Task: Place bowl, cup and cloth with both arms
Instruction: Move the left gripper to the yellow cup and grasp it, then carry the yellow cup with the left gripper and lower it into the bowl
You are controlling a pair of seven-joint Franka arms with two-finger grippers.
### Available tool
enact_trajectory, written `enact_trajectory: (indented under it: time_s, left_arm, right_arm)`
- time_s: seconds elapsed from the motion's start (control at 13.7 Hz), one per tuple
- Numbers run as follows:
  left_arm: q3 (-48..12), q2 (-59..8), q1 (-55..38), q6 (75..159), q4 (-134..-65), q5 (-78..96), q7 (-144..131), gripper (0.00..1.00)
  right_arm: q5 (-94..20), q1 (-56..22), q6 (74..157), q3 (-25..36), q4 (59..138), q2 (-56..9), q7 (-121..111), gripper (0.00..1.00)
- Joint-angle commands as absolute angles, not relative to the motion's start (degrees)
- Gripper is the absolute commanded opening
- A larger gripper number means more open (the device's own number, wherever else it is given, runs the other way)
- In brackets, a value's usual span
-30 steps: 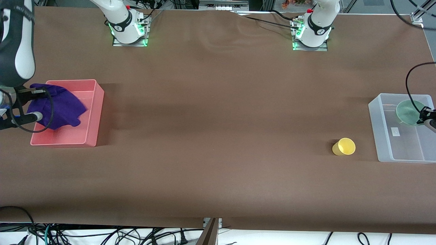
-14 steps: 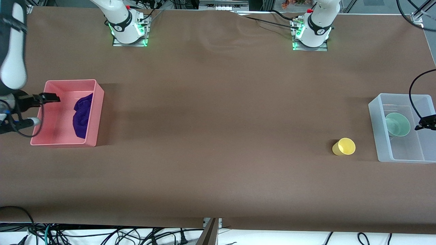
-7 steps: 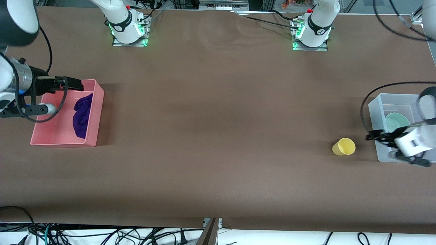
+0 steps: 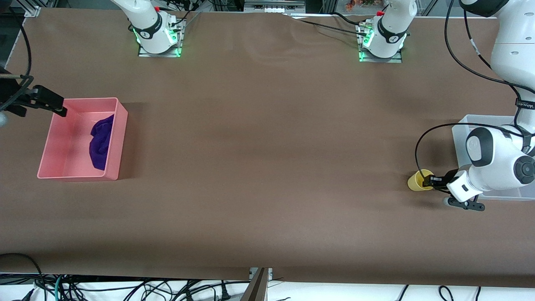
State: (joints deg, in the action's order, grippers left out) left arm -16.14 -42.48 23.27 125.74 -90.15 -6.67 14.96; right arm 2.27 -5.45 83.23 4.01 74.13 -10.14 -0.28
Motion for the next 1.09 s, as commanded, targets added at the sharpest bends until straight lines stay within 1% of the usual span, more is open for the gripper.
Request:
enact_trajectory:
  time_s: [0.0, 0.15, 0.22, 0.44, 0.66, 0.73, 0.88, 1.02]
  left_arm:
    - [-16.2, -41.1, 23.6, 125.6, -91.0, -6.8, 14.4, 0.0]
    - [-16.2, -40.6, 23.6, 125.2, -90.9, -6.8, 14.7, 0.0]
    - [-16.2, -39.7, 23.6, 123.5, -90.4, -6.8, 14.8, 0.0]
    - [-15.9, -33.8, 23.6, 112.9, -88.9, -7.0, 14.9, 0.0]
    - [-15.4, -29.1, 24.3, 102.4, -84.7, -11.8, 21.1, 0.0]
    - [-15.1, -28.5, 25.4, 101.1, -83.8, -14.0, 25.0, 0.0]
    - [-15.2, -28.5, 30.5, 101.5, -84.4, -16.0, 32.5, 0.0]
    - [-15.3, -30.4, 34.6, 102.8, -85.3, -17.4, 36.9, 0.0]
  right_arm:
    - [3.6, -4.7, 83.1, 3.6, 79.4, -6.5, -4.3, 1.0]
    - [3.4, -4.9, 82.6, 3.4, 78.8, -7.2, -4.0, 1.0]
    - [3.3, -5.0, 82.5, 3.5, 78.8, -7.6, -4.0, 1.0]
    - [3.3, -5.2, 82.5, 3.4, 78.7, -7.8, -4.1, 1.0]
    - [3.4, -5.1, 83.0, 3.5, 78.7, -7.9, -4.7, 1.0]
    - [3.5, -5.0, 83.0, 3.5, 78.7, -8.0, -4.7, 1.0]
    - [3.7, -4.9, 83.1, 3.5, 78.7, -8.3, -4.7, 1.0]
    - [3.7, -5.2, 83.0, 3.5, 78.3, -8.3, -4.7, 1.0]
